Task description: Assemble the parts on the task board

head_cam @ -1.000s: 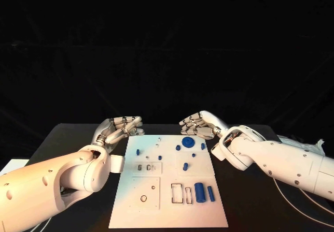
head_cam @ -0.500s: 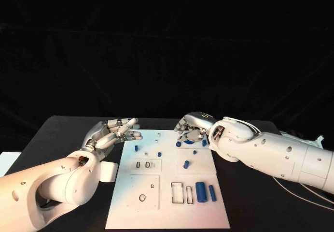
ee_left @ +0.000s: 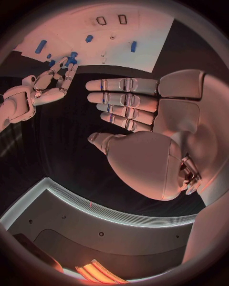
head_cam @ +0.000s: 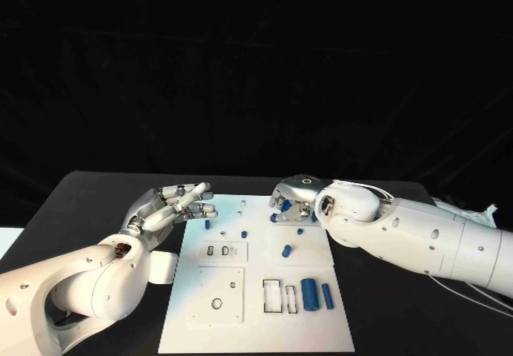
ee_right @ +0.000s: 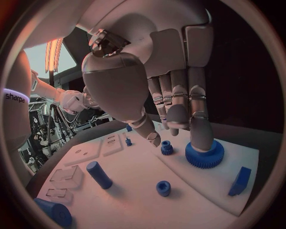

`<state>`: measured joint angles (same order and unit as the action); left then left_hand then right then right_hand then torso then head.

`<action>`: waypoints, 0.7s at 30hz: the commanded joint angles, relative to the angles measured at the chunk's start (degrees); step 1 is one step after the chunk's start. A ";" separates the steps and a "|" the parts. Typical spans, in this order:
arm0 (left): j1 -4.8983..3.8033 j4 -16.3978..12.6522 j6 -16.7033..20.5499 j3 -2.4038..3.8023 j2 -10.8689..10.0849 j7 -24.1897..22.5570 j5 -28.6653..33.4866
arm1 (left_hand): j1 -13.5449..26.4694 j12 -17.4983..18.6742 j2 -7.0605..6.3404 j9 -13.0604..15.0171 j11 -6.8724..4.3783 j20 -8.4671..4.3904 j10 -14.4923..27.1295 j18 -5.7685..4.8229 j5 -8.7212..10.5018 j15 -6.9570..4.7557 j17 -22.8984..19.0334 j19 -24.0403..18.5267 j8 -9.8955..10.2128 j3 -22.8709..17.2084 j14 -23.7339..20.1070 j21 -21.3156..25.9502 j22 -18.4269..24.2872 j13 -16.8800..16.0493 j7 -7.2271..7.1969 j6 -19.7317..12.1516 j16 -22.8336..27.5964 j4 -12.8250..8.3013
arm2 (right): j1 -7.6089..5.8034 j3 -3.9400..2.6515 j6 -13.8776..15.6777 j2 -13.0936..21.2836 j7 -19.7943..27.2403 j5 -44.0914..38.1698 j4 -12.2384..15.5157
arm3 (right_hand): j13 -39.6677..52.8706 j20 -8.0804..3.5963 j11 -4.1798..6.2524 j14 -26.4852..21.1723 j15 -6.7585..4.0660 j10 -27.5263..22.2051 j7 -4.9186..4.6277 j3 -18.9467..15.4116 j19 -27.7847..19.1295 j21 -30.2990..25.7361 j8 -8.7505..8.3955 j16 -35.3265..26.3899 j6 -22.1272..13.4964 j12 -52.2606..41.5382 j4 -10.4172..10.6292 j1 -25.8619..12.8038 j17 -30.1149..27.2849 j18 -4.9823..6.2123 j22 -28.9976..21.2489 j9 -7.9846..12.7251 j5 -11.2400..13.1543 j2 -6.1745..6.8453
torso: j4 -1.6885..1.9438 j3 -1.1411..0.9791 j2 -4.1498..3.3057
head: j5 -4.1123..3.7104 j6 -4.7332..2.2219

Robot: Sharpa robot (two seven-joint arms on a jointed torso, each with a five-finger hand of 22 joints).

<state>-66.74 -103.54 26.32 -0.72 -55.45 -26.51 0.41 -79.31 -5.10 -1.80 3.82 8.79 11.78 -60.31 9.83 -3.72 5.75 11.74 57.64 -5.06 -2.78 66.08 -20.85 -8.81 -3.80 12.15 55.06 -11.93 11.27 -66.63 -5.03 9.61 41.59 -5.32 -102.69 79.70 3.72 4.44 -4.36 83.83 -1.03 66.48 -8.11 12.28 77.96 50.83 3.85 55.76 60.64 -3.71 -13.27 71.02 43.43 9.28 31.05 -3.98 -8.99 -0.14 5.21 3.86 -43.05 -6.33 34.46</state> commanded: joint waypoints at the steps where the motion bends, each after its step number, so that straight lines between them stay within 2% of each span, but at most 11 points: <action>1: -0.11 -0.28 -1.37 0.07 -0.08 0.10 0.46 | 0.21 0.49 0.58 -0.10 0.33 0.07 -0.07 0.61 0.24 0.06 0.10 0.42 0.35 0.03 0.35 -0.25 -0.10 0.09 0.11 0.19 0.27 -0.43 | -0.06 -0.05 -2.98 -0.17 -1.39 -2.72 -0.21 | 0.07 0.17 -0.12 1.59 0.23 -0.24 0.30 0.59 -0.36 1.09 -0.06 1.13 0.24 0.13 0.07 0.22 1.21 -0.52 1.22 -0.05 0.15 0.12 | 0.24 0.13 -0.37 | -0.12 0.14; 5: -0.12 -0.38 -1.41 0.08 -0.18 0.22 0.48 | 0.23 0.59 0.59 -0.10 0.37 0.08 -0.01 0.60 0.24 0.09 0.15 0.43 0.43 0.08 0.32 -0.27 -0.10 0.09 0.17 0.15 0.34 -0.46 | -0.07 -0.06 -3.63 -0.47 -1.24 -2.75 -0.46 | 0.07 0.24 -0.02 1.71 0.18 0.23 0.41 1.61 -0.35 3.18 0.02 3.11 0.71 0.09 0.45 0.44 3.30 -0.71 3.51 -0.12 0.38 -0.28 | 0.30 0.22 -0.61 | -0.09 0.01; 11: -0.14 -0.52 -1.49 0.09 -0.22 0.36 0.52 | 0.25 0.74 0.61 -0.11 0.44 0.09 0.09 0.58 0.24 0.14 0.23 0.43 0.57 0.14 0.28 -0.29 -0.10 0.10 0.27 0.06 0.45 -0.52 | -0.07 -0.06 -4.58 -1.01 -1.04 -2.70 -1.12 | 0.02 0.28 0.10 1.69 0.13 0.78 0.52 3.77 -0.48 5.76 0.04 5.19 1.35 0.15 0.98 0.85 5.39 -0.96 6.31 -0.17 2.08 -0.91 | 0.50 0.33 -0.88 | -0.20 -0.06; 15: -0.16 -0.63 -1.55 0.10 -0.26 0.55 0.53 | 0.22 0.81 0.63 -0.11 0.48 0.10 0.15 0.57 0.23 0.16 0.27 0.43 0.64 0.15 0.26 -0.30 -0.10 0.10 0.31 0.02 0.50 -0.57 | -0.07 -0.06 -5.30 -1.24 -1.01 -2.67 -1.46 | 0.03 0.28 0.18 1.70 0.07 1.18 0.57 4.93 -0.46 7.16 0.11 6.35 1.83 0.11 1.37 0.93 6.63 -1.12 7.92 -0.23 2.28 -1.17 | 0.53 0.36 -1.03 | -0.20 0.34; 18: -0.18 -0.71 -1.58 0.11 -0.28 0.68 0.53 | 0.12 1.04 0.70 -0.11 0.59 0.13 0.33 0.55 0.22 0.23 0.42 0.41 0.85 0.18 0.22 -0.33 -0.09 0.10 0.46 -0.11 0.66 -0.75 | -0.06 -0.06 -5.84 -1.49 -0.88 -2.61 -1.87 | 0.04 0.25 0.29 1.72 0.00 1.60 0.66 5.81 -0.46 8.20 0.19 7.19 2.30 0.09 1.69 0.96 7.50 -1.22 9.09 -0.29 2.43 -1.25 | 0.64 0.42 -1.15 | -0.42 0.41; 21: -0.21 -0.77 -1.58 0.13 -0.32 0.74 0.53 | 0.06 1.10 0.75 -0.11 0.62 0.14 0.39 0.55 0.22 0.24 0.47 0.40 0.91 0.16 0.23 -0.34 -0.09 0.10 0.48 -0.15 0.70 -0.82 | -0.06 -0.05 -6.03 -1.70 -0.81 -2.53 -2.21 | 0.03 0.23 0.35 1.71 -0.08 1.98 0.72 6.80 -0.53 9.35 0.17 8.14 2.69 0.13 2.11 0.93 8.44 -1.36 10.33 -0.33 2.52 -1.07 | 0.66 0.41 -1.37 | -0.29 0.31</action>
<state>-66.84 -104.09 25.98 -0.65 -55.74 -25.78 0.82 -79.08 -4.20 -1.58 3.78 9.10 11.78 -59.99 9.83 -3.72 5.75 12.15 57.64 -4.39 -2.62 66.07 -20.85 -8.85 -3.76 12.36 54.85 -11.47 10.80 -66.76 -5.17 5.52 40.00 -6.03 -104.38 77.69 3.70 4.64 -4.06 83.83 -1.03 68.05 -7.27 18.84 77.76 59.98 3.84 63.74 62.96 -3.71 -11.14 71.94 51.74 8.40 41.20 -4.24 -6.63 -1.06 5.81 4.25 -44.18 -6.68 34.79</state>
